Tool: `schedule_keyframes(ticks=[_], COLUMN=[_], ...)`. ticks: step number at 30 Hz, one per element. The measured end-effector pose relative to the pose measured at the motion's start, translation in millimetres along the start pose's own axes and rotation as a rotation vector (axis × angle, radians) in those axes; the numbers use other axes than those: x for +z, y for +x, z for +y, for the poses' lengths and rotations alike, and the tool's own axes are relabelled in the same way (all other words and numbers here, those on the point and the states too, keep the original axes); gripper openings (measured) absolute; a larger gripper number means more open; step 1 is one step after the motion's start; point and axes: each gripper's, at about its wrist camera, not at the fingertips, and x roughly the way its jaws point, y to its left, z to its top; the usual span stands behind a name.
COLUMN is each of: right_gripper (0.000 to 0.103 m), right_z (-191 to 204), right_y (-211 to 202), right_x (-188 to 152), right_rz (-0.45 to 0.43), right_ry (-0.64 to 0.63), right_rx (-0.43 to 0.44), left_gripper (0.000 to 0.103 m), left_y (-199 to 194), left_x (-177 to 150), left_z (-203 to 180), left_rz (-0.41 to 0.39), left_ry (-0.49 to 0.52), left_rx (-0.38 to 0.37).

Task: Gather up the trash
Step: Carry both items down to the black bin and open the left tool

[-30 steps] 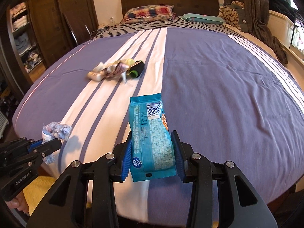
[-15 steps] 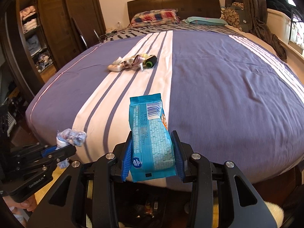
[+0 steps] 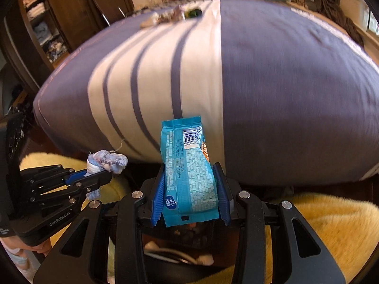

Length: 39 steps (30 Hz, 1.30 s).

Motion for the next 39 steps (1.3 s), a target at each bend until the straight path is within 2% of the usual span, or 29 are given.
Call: schedule_keyframes(ticks=[12, 19, 27, 30, 32, 33, 35, 36, 39], right_gripper=[0.039, 0.039, 0.042, 0.043, 0.044, 0.046, 0.051, 0.056, 0.061], right_z=[7, 7, 8, 8, 8, 7, 6, 6, 5], right_y=[76, 95, 101, 101, 99, 98, 96, 95, 88], right_x=[-43, -39, -37, -36, -35, -35, -33, -33, -30], right_rz=[0.254, 0.304, 0.313, 0.311, 0.305, 0.301, 0.292, 0.286, 0.261], right_ry=[0.031, 0.053, 0.067, 0.068, 0.072, 0.074, 0.076, 0.077, 0.082], right_rx=[0.023, 0.020, 0.036, 0.037, 0.035, 0.030, 0.024, 0.020, 0.012], left_gripper=[0.011, 0.011, 0.013, 0.018, 0.024, 0.027, 0.039, 0.042, 0.050], left_y=[65, 85, 86, 85, 83, 82, 79, 77, 72], left_x=[-35, -40, -41, -40, -39, -38, -37, -36, -34], left_z=[9, 15, 16, 20, 20, 20, 19, 19, 17], left_rz=[0.193, 0.262, 0.262, 0.256, 0.248, 0.244, 0.233, 0.227, 0.210], left_ry=[-0.044, -0.061, -0.075, -0.079, -0.079, -0.079, -0.077, -0.075, -0.067], left_rx=[-0.021, -0.042, -0.043, -0.039, -0.030, -0.024, -0.011, -0.005, 0.007])
